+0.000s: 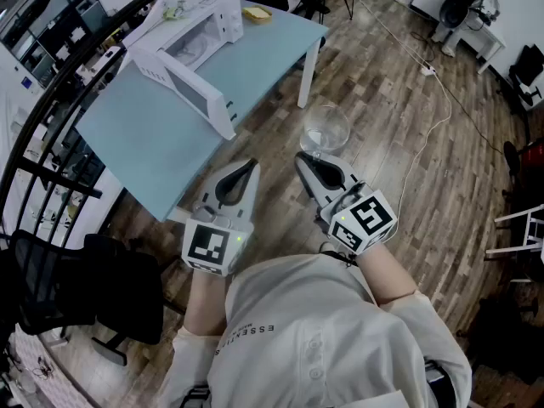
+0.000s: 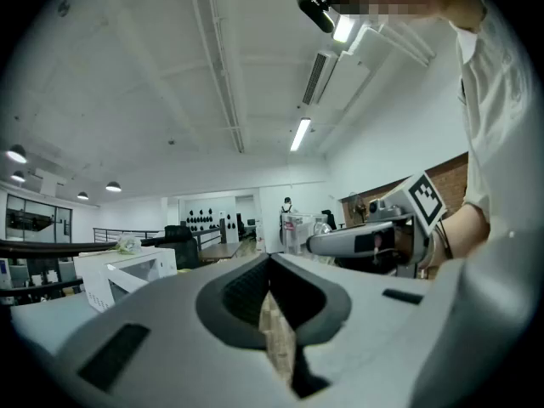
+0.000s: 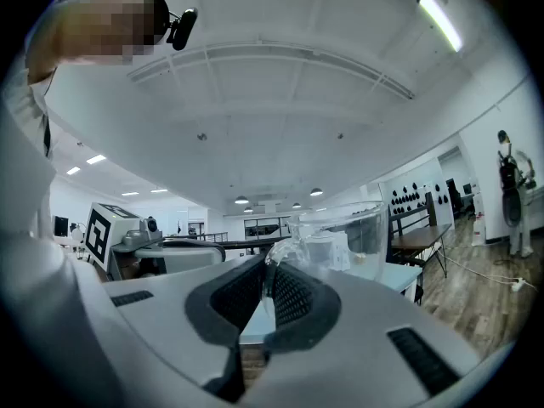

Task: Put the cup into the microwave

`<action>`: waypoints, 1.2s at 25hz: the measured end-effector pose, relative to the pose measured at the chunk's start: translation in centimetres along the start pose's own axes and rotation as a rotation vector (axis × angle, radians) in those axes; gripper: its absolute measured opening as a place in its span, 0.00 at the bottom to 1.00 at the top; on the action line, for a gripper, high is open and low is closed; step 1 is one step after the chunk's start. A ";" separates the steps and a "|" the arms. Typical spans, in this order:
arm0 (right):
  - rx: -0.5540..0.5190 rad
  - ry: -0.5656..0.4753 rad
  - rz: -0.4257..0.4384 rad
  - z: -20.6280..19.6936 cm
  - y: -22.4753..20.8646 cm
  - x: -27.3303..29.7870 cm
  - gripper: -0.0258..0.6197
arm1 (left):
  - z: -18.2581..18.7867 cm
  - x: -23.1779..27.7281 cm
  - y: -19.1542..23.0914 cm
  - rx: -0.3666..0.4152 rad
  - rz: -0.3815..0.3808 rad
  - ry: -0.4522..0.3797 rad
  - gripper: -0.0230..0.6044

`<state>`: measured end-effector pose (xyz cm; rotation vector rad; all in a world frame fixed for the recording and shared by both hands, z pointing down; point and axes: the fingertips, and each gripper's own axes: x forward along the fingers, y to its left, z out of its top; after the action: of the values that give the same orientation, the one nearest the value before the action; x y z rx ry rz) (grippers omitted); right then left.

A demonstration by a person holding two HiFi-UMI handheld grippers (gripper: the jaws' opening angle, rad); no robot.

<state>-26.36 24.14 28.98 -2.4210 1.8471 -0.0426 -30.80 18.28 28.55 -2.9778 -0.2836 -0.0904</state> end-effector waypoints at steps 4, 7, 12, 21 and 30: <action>-0.002 0.005 -0.006 -0.2 -0.7 -0.1 0.07 | -0.3 0.8 -0.1 0.016 -0.008 -0.006 0.04; -0.011 0.011 -0.013 -0.4 -1.1 -0.3 0.07 | -0.4 1.1 -0.1 0.008 -0.009 -0.006 0.04; -0.004 0.020 -0.027 -0.9 -1.6 -0.4 0.07 | -0.8 1.9 -0.4 0.002 -0.030 -0.006 0.04; 0.046 0.038 -0.054 -2.2 -4.5 0.2 0.07 | -2.7 4.1 0.7 -0.042 -0.030 0.025 0.04; 0.046 0.037 0.014 -2.6 -12.8 3.8 0.07 | -3.5 11.3 3.0 -0.061 0.055 0.041 0.04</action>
<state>-13.26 23.72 32.66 -2.3922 1.8568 -0.1278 -19.28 16.86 32.39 -3.0379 -0.1979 -0.1561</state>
